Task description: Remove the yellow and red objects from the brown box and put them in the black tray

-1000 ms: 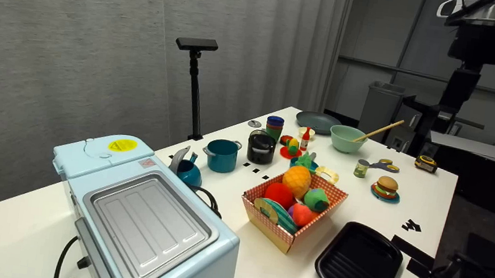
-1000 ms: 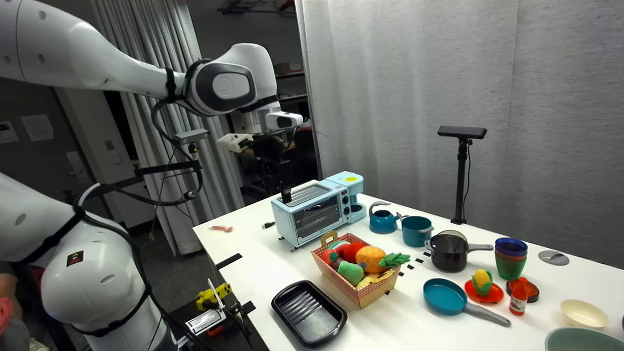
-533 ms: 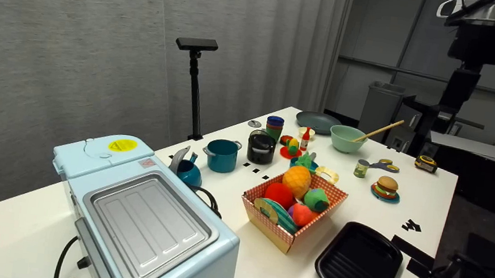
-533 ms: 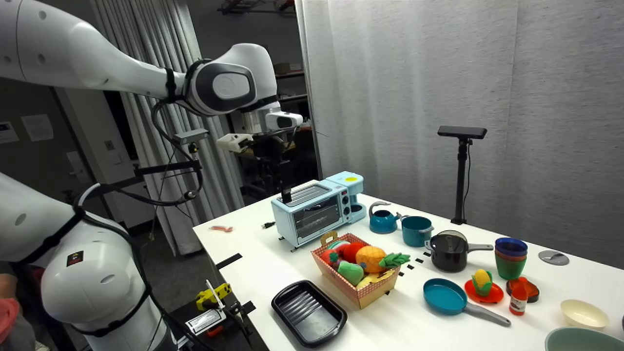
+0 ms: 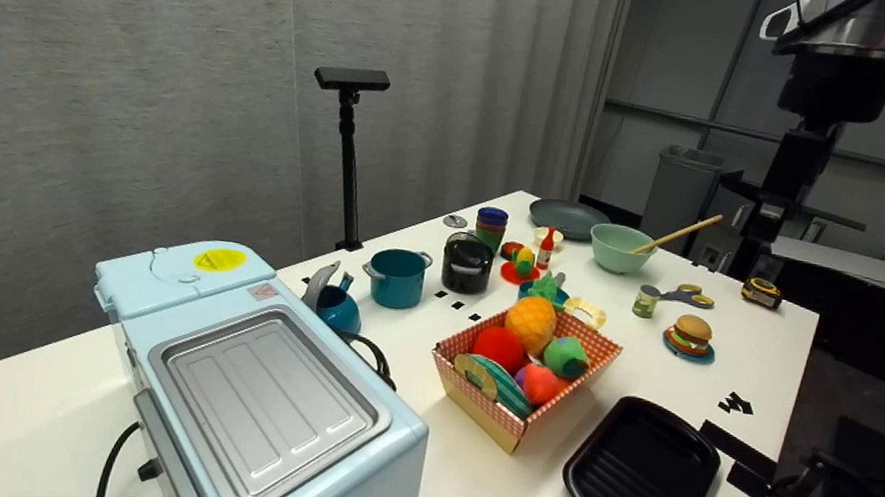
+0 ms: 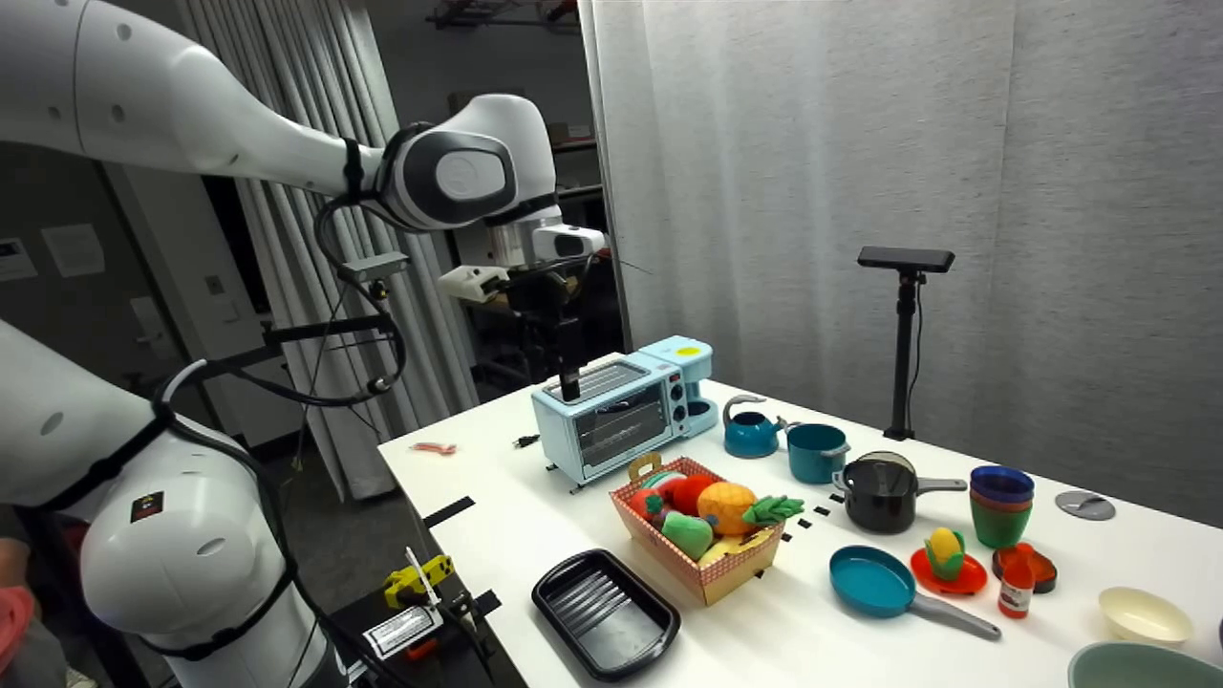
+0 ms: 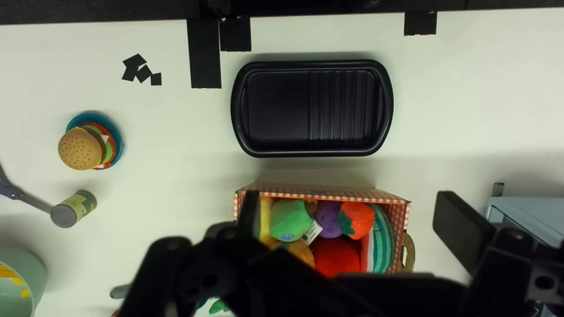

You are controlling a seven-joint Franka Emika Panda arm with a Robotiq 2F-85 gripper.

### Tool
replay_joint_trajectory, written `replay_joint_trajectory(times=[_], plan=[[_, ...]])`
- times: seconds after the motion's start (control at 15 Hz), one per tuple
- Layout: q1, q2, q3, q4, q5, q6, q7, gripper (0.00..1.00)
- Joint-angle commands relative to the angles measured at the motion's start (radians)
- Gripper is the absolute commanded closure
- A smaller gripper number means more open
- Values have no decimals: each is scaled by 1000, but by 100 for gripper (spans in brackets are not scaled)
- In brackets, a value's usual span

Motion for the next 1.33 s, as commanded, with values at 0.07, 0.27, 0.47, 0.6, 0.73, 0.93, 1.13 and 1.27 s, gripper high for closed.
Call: replay_joint_trajectory(times=[0.07, 0.27, 0.47, 0.6, 0.73, 0.93, 1.13, 1.27], plan=[[-12, 5, 11, 4, 6, 0, -5, 0], [-14, 43, 11, 15, 17, 13, 15, 0], [-17, 112, 19, 41, 30, 63, 71, 0], [-19, 165, 22, 64, 53, 115, 127, 0], [-16, 125, 20, 26, 38, 120, 106, 0], [-16, 178, 24, 48, 47, 164, 141, 0], [-16, 184, 24, 56, 48, 164, 145, 0], [-15, 228, 20, 72, 77, 182, 163, 0]])
